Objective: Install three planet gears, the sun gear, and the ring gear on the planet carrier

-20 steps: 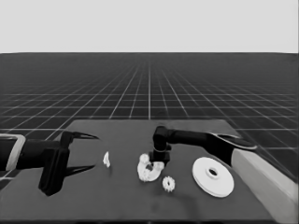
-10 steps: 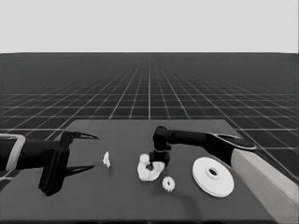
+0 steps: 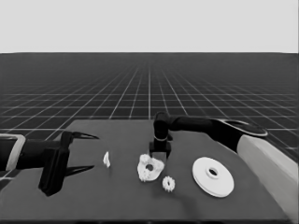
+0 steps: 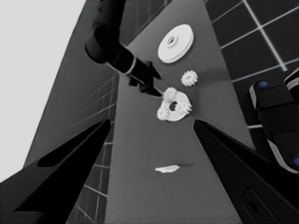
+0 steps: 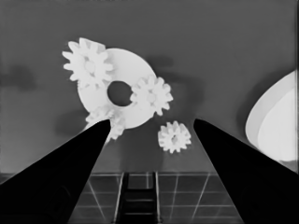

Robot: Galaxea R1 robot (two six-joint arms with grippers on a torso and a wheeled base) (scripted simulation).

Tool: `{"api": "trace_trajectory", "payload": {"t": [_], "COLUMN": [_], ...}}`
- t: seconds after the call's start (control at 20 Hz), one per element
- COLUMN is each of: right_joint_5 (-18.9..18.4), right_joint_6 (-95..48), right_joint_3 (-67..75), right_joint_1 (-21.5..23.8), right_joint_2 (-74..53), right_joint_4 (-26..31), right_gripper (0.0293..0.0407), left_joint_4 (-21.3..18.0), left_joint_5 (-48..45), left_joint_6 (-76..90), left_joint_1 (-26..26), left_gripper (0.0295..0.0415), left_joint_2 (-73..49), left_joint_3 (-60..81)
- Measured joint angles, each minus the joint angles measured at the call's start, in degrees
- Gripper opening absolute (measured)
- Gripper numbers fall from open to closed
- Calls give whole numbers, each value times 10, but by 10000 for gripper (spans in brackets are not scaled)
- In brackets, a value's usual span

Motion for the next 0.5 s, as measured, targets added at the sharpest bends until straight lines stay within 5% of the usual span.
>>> {"api": "trace_trajectory", "payload": {"t": [0.1,0.25,0.5], "right_joint_5": [0,-22,-27], "right_joint_6": [0,124,148], "right_joint_3": [0,226,270], "right_joint_1": [1,-6,-6], "right_joint_2": [0,-101,-119], "right_joint_4": [1,-9,-10], "right_gripper": [385,385,385], "left_joint_4": [0,0,0], "left_joint_5": [0,0,0], "left_joint_6": [0,0,0], "left_joint_1": [0,0,0], "left_gripper": [385,385,385], "left_joint_2": [0,0,0], "left_joint_3": [0,0,0]}}
